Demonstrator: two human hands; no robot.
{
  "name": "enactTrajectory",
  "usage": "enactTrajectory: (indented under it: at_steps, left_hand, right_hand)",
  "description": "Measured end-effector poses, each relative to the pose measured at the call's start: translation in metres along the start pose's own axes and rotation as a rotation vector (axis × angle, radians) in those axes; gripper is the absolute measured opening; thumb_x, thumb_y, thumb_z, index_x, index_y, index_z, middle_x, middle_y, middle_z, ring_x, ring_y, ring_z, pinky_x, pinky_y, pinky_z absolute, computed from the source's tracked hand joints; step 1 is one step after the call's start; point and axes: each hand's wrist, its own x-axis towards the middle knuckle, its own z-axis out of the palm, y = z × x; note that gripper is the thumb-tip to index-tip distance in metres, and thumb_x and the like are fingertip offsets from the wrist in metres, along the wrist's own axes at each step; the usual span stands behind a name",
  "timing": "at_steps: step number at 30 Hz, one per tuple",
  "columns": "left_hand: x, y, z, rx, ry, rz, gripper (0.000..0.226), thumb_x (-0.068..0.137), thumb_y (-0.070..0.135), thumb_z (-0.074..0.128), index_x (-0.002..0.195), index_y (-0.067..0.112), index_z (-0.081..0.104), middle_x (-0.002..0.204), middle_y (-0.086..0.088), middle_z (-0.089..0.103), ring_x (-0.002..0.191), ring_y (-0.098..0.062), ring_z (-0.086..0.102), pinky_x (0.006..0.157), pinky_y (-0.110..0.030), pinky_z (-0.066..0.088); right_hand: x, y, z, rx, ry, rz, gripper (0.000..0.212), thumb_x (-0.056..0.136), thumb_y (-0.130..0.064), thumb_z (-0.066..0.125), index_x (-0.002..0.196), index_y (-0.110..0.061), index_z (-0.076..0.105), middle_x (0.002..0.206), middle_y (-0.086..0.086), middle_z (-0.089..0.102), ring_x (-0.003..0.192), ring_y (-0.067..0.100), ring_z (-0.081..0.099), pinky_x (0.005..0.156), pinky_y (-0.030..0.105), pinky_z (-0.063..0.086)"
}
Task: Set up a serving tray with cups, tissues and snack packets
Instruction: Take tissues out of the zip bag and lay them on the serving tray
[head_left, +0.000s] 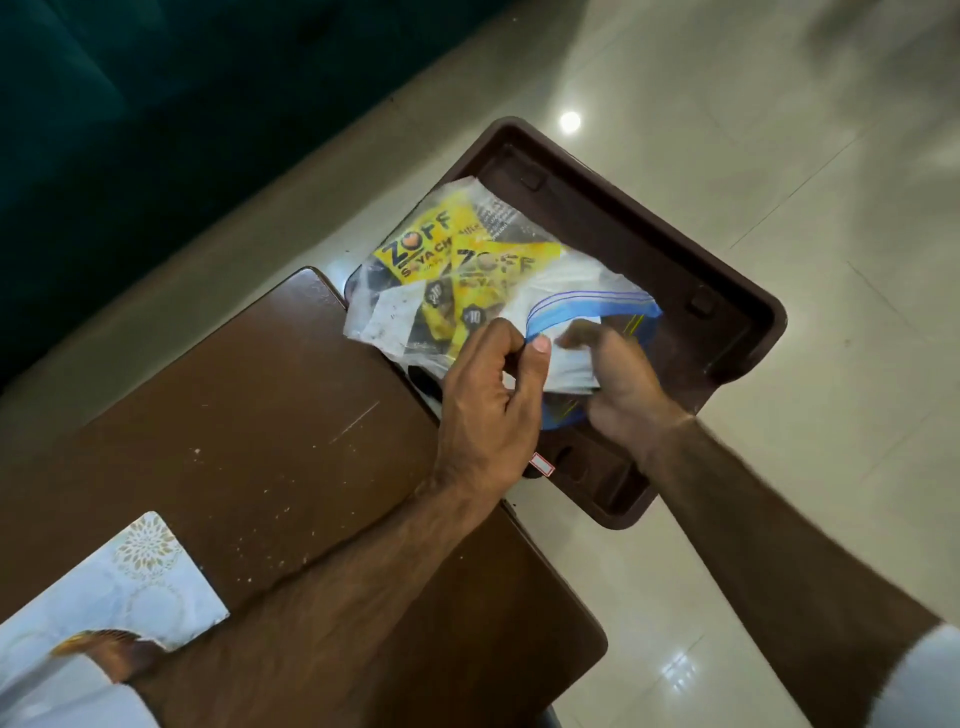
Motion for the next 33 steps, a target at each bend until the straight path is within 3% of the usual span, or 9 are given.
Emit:
enactTrajectory:
  at_steps: [4, 11, 15, 19, 21, 24, 26, 29, 33]
  left_hand:
    - [-0.001, -0.004, 0.002, -0.001, 0.011, -0.040, 0.026, 0.098, 0.024, 0.055, 0.078, 0.007, 0.052, 0.075, -0.006, 0.055, 0.070, -0.019, 0.054, 0.059, -0.025, 0.040]
    - [0.014, -0.010, -0.007, -0.119, 0.162, -0.275, 0.026, 0.090, 0.033, 0.058, 0.075, 0.012, 0.054, 0.066, -0.003, 0.058, 0.061, -0.009, 0.052, 0.058, -0.036, 0.046]
    - [0.020, -0.012, -0.015, -0.157, 0.139, -0.303, 0.029, 0.091, 0.034, 0.060, 0.074, 0.011, 0.053, 0.082, -0.020, 0.067, 0.081, -0.035, 0.066, 0.068, -0.052, 0.054]
    - [0.012, -0.007, -0.020, -0.148, -0.251, -0.354, 0.033, 0.087, 0.044, 0.067, 0.078, 0.012, 0.063, 0.072, 0.004, 0.065, 0.070, -0.010, 0.061, 0.071, -0.041, 0.051]
    - [0.004, -0.004, -0.021, -0.164, -0.437, -0.401, 0.038, 0.081, 0.053, 0.067, 0.090, 0.016, 0.068, 0.087, 0.008, 0.068, 0.082, -0.007, 0.063, 0.084, -0.042, 0.052]
    - [-0.011, 0.003, -0.027, -0.294, -0.399, -0.375, 0.044, 0.078, 0.055, 0.070, 0.108, 0.024, 0.063, 0.111, 0.005, 0.069, 0.104, -0.014, 0.066, 0.093, -0.044, 0.054]
    - [-0.021, 0.004, -0.036, -0.429, -0.385, -0.356, 0.038, 0.076, 0.050, 0.075, 0.104, 0.029, 0.060, 0.109, 0.000, 0.068, 0.099, -0.021, 0.068, 0.081, -0.045, 0.058]
    - [-0.036, 0.000, -0.051, -0.264, -0.345, -0.264, 0.039, 0.072, 0.047, 0.079, 0.099, 0.033, 0.055, 0.095, 0.009, 0.068, 0.086, -0.012, 0.069, 0.060, -0.027, 0.055]
    - [-0.043, -0.010, -0.082, -0.091, -0.251, -0.229, 0.032, 0.076, 0.037, 0.076, 0.103, 0.032, 0.059, 0.095, 0.015, 0.069, 0.084, -0.004, 0.067, 0.062, -0.023, 0.054]
  right_hand:
    - [-0.026, 0.010, -0.062, 0.026, 0.053, -0.003, 0.036, 0.076, 0.004, 0.056, 0.109, 0.007, 0.068, 0.097, 0.017, 0.071, 0.087, 0.033, 0.068, 0.083, 0.043, 0.057]
    - [-0.048, 0.000, -0.143, -0.034, 0.115, -0.111, 0.028, 0.083, 0.003, 0.041, 0.104, 0.005, 0.061, 0.091, 0.015, 0.062, 0.079, 0.030, 0.057, 0.063, 0.033, 0.052]
    - [-0.053, 0.001, -0.154, 0.029, 0.072, -0.121, 0.032, 0.088, 0.002, 0.037, 0.110, -0.005, 0.060, 0.103, 0.014, 0.062, 0.093, 0.032, 0.057, 0.083, 0.042, 0.050]
    - [-0.063, -0.005, -0.140, 0.195, -0.057, -0.105, 0.044, 0.084, 0.002, 0.039, 0.118, -0.012, 0.063, 0.099, 0.006, 0.071, 0.084, 0.023, 0.069, 0.069, 0.027, 0.058]
    - [-0.070, -0.007, -0.122, 0.201, -0.150, -0.131, 0.053, 0.077, 0.001, 0.046, 0.125, -0.013, 0.061, 0.106, 0.005, 0.072, 0.088, 0.021, 0.070, 0.072, 0.028, 0.058]
    - [-0.079, -0.004, -0.085, 0.140, -0.193, -0.179, 0.058, 0.071, 0.002, 0.053, 0.128, -0.007, 0.061, 0.113, 0.010, 0.072, 0.093, 0.025, 0.070, 0.073, 0.032, 0.059]
    - [-0.084, 0.003, -0.060, 0.077, -0.169, -0.208, 0.056, 0.074, 0.008, 0.055, 0.129, 0.000, 0.058, 0.122, 0.018, 0.069, 0.099, 0.033, 0.069, 0.082, 0.042, 0.057]
    - [-0.089, 0.017, -0.030, 0.030, -0.202, -0.186, 0.055, 0.078, 0.009, 0.058, 0.133, 0.002, 0.054, 0.128, 0.027, 0.064, 0.106, 0.042, 0.066, 0.088, 0.053, 0.055]
    - [-0.093, 0.037, -0.002, 0.042, -0.239, -0.149, 0.052, 0.084, 0.015, 0.055, 0.133, -0.005, 0.051, 0.132, 0.024, 0.061, 0.123, 0.047, 0.057, 0.102, 0.066, 0.045]
